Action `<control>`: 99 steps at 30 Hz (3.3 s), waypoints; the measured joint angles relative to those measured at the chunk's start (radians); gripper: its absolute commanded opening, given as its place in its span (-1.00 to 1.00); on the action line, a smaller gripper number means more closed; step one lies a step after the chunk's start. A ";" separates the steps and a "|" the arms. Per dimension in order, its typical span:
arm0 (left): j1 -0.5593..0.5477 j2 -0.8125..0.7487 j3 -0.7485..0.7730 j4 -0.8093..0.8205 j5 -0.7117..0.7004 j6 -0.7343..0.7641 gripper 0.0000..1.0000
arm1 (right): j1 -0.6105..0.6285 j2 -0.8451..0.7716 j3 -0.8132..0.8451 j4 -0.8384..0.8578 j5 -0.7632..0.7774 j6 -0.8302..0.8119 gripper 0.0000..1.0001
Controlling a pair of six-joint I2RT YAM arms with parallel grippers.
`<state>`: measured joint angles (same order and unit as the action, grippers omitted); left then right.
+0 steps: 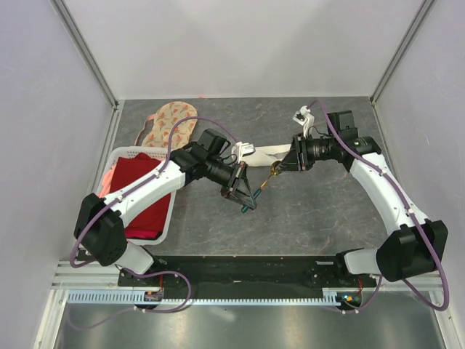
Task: Fold the napkin into a case and place the utensils inside
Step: Pass from the left arm to the right, then insert the spoon into the folded napkin.
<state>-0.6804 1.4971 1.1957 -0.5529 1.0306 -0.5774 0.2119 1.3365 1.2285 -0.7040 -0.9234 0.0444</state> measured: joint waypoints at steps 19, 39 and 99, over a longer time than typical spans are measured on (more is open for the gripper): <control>0.209 0.065 0.066 -0.048 -0.299 -0.021 -0.10 | -0.056 0.070 -0.122 0.289 0.173 0.270 -1.00; 0.280 0.652 0.514 0.032 -0.482 -0.115 -0.95 | -0.320 0.420 0.027 0.444 0.541 0.380 -1.00; 0.319 0.773 0.534 0.053 -0.530 -0.115 -0.96 | -0.202 0.583 -0.010 0.647 0.378 0.503 -1.00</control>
<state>-0.3611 2.2700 1.7294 -0.4995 0.5003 -0.6926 0.0097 1.9198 1.2190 -0.0574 -0.5457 0.5476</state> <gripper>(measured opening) 0.025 0.021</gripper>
